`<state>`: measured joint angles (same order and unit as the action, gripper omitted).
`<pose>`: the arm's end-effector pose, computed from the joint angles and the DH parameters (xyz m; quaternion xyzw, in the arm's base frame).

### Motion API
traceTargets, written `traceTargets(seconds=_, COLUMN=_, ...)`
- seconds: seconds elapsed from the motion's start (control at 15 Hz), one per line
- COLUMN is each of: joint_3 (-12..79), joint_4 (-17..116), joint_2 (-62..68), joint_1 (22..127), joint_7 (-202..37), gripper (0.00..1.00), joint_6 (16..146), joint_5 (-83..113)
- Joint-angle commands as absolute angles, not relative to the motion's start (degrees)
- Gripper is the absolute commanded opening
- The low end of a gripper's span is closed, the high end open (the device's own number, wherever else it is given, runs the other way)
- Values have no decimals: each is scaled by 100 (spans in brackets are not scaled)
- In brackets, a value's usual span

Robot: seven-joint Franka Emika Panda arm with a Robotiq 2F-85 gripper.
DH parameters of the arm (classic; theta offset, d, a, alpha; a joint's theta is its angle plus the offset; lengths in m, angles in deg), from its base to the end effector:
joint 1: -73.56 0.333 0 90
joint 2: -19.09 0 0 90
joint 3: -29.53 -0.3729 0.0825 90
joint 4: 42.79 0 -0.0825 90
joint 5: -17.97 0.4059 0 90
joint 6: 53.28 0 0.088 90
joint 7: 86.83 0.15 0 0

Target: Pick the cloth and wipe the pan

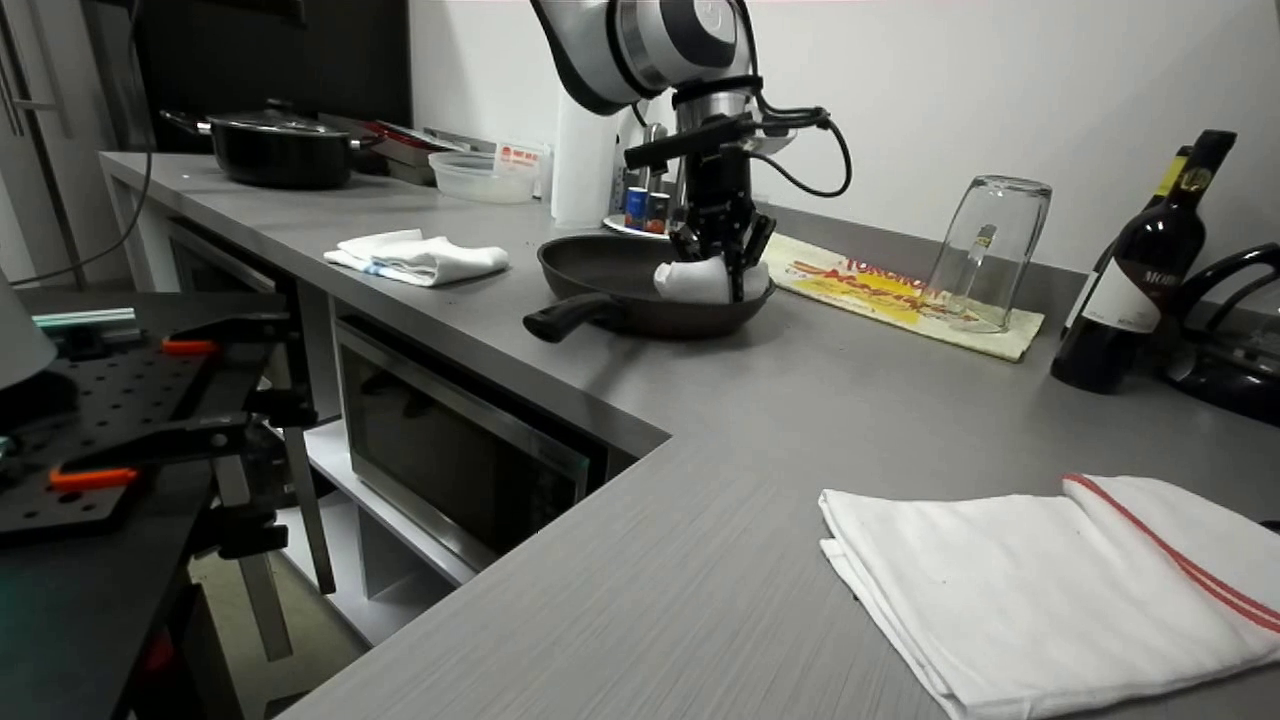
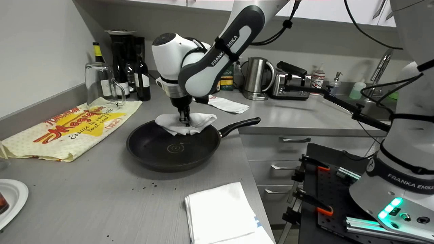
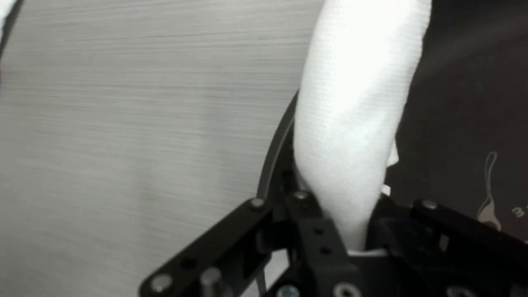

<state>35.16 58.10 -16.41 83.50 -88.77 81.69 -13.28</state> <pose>0.7123 0.0366 0.2071 0.9431 0.2526 -0.0099 0.2162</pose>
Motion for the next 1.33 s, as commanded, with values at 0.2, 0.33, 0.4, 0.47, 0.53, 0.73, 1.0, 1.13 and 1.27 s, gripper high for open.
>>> traceTargets(seconds=0.2, joint_3=3627, joint_4=6206, joint_2=-655, joint_1=8967, joint_7=-7555, gripper=5, joint_6=8157, joint_5=-2811)
traceTargets(seconds=0.33, joint_3=3206, joint_4=6318, joint_2=-282, joint_1=8812, joint_7=-7741, gripper=5, joint_6=8040, joint_5=-2343)
traceTargets(seconds=0.4, joint_3=2914, joint_4=6385, joint_2=-119, joint_1=8678, joint_7=-8018, gripper=5, joint_6=8023, joint_5=-1833)
traceTargets(seconds=0.47, joint_3=2695, joint_4=6467, joint_2=28, joint_1=8605, joint_7=-8204, gripper=5, joint_6=8017, joint_5=-1382)
traceTargets(seconds=0.53, joint_3=2522, joint_4=6517, joint_2=139, joint_1=8596, joint_7=-8347, gripper=5, joint_6=7977, joint_5=-973)
traceTargets(seconds=0.73, joint_3=2077, joint_4=6537, joint_2=185, joint_1=8630, joint_7=-8533, gripper=5, joint_6=7898, joint_5=251)
traceTargets(seconds=1.0, joint_3=1726, joint_4=6646, joint_2=46, joint_1=8808, joint_7=-8344, gripper=5, joint_6=7771, joint_5=1145)
traceTargets(seconds=1.13, joint_3=1623, joint_4=6757, joint_2=-37, joint_1=8918, joint_7=-8242, gripper=5, joint_6=7860, joint_5=1348)
traceTargets(seconds=1.27, joint_3=1561, joint_4=6817, joint_2=-129, joint_1=9029, joint_7=-8135, gripper=5, joint_6=7968, joint_5=1448)
